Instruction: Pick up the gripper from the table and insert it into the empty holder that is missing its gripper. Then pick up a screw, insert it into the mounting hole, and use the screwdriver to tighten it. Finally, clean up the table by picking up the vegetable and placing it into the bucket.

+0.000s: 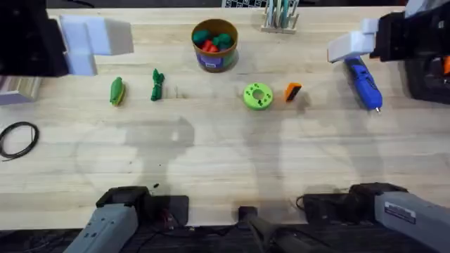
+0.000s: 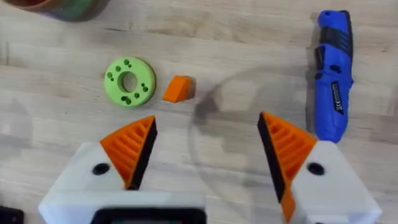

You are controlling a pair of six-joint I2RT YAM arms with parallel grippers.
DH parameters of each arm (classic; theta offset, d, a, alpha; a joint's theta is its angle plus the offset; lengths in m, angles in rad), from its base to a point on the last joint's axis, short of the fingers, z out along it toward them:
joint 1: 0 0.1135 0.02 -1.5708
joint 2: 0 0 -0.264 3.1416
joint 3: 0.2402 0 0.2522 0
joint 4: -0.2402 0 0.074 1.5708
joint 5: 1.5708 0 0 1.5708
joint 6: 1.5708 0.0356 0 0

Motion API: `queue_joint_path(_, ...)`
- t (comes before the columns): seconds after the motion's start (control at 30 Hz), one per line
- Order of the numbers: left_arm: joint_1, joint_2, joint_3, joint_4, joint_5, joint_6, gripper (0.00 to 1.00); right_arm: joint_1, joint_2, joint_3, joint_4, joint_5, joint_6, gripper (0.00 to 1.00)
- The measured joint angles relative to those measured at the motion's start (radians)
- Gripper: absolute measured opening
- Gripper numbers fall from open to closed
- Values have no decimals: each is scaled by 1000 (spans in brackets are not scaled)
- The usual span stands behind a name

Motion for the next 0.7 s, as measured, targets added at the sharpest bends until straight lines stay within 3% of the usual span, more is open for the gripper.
queue_joint_path(0.2,0,-42,-161,217,1,0,986,0,0,0,0,0,0,992)
queue_joint_path(0.43,0,-173,-549,619,38,0,986,0,0,0,0,0,0,993)
queue_joint_path(0.7,0,-350,-928,1020,162,0,985,0,0,0,0,0,0,992)
